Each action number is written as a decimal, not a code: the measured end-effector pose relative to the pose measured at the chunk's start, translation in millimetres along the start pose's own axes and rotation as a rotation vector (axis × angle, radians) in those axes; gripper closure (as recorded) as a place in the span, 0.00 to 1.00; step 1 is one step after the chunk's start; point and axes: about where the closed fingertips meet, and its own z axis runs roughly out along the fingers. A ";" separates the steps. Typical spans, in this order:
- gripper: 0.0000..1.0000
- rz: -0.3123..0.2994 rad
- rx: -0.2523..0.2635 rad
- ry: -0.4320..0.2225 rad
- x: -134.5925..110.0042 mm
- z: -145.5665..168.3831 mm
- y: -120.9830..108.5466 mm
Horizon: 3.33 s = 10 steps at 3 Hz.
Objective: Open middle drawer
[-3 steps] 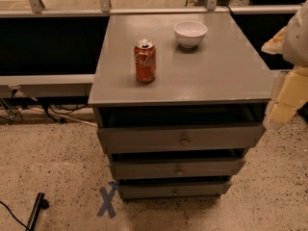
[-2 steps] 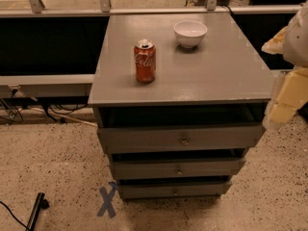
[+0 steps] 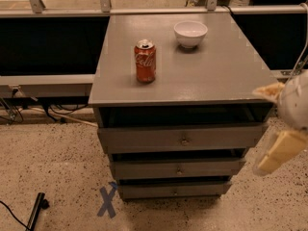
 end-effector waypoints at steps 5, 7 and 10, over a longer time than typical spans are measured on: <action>0.00 -0.174 0.255 0.094 144.3 93.1 21.3; 0.00 -0.264 0.156 0.079 136.2 120.0 31.0; 0.00 -0.279 -0.086 -0.126 158.9 309.0 82.4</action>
Offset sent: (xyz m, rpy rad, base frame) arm -0.0240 0.0091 -0.0504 0.0561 -0.0165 -0.0001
